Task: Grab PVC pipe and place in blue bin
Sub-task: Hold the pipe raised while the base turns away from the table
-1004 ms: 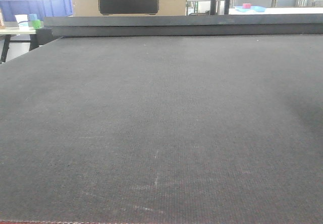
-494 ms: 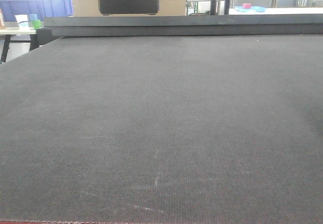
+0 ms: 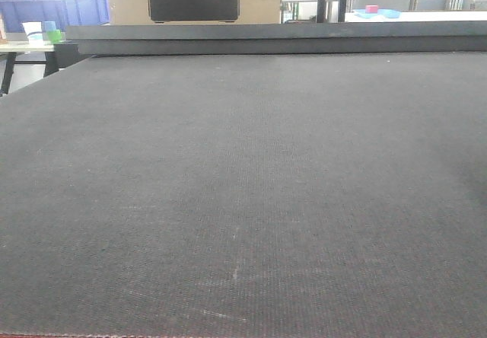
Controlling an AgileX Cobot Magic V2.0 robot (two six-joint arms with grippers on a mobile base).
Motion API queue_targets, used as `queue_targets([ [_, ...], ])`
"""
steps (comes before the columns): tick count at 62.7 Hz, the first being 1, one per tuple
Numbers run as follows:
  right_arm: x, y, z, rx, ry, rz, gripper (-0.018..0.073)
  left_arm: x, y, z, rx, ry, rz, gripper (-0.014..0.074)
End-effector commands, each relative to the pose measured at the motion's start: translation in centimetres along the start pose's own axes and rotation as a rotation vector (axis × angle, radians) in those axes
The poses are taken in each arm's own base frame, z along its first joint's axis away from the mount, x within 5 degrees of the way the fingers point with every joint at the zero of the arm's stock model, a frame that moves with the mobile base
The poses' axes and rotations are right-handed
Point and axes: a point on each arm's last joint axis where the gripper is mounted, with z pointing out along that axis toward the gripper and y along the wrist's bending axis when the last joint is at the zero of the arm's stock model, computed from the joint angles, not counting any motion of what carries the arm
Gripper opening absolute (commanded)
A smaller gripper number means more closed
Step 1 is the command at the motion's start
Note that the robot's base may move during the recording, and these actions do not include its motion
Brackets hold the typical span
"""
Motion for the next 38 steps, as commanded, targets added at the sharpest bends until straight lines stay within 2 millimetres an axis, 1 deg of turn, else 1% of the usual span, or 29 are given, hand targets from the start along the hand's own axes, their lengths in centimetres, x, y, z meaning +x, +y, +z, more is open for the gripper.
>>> queue_targets([
  [1,-0.30,0.00,-0.15,0.001,-0.032,-0.014,-0.0167,-0.44,-0.09,-0.16,0.008,-0.036,-0.005,-0.0111],
  [38,-0.30,0.00,-0.15,0.001,-0.032,-0.014,-0.0167,-0.44,-0.09,-0.16,0.008,-0.036,-0.005,-0.0111],
])
